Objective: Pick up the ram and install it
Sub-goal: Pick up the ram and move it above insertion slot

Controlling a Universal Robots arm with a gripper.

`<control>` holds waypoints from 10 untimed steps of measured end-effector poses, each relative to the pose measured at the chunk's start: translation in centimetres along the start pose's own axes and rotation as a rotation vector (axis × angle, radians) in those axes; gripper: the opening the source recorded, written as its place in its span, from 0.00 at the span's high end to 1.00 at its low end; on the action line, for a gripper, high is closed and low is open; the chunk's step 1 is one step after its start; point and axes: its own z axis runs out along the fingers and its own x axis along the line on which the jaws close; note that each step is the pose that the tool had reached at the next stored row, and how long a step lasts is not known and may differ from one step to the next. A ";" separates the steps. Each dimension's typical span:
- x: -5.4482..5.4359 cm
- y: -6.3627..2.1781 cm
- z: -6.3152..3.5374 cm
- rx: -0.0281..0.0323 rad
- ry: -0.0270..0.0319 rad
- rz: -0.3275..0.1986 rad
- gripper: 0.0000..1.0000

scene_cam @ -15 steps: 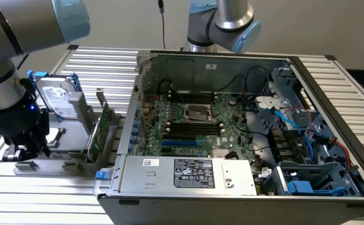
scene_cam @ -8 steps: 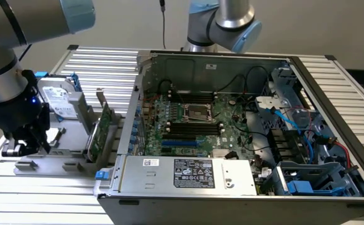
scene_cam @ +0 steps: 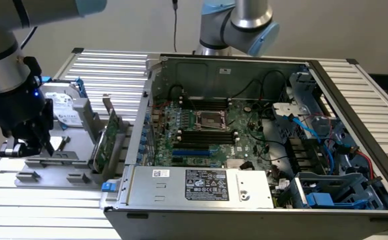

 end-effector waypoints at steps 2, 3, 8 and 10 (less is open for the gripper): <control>-0.1 -0.29 -0.84 -0.0001 -0.0002 0.000 0.87; -0.1 -0.47 -1.18 0.0001 -0.0006 0.000 0.87; -0.2 -1.50 -2.88 0.0000 -0.0026 0.000 0.87; -0.3 -1.93 -3.56 0.0000 -0.0035 0.000 0.87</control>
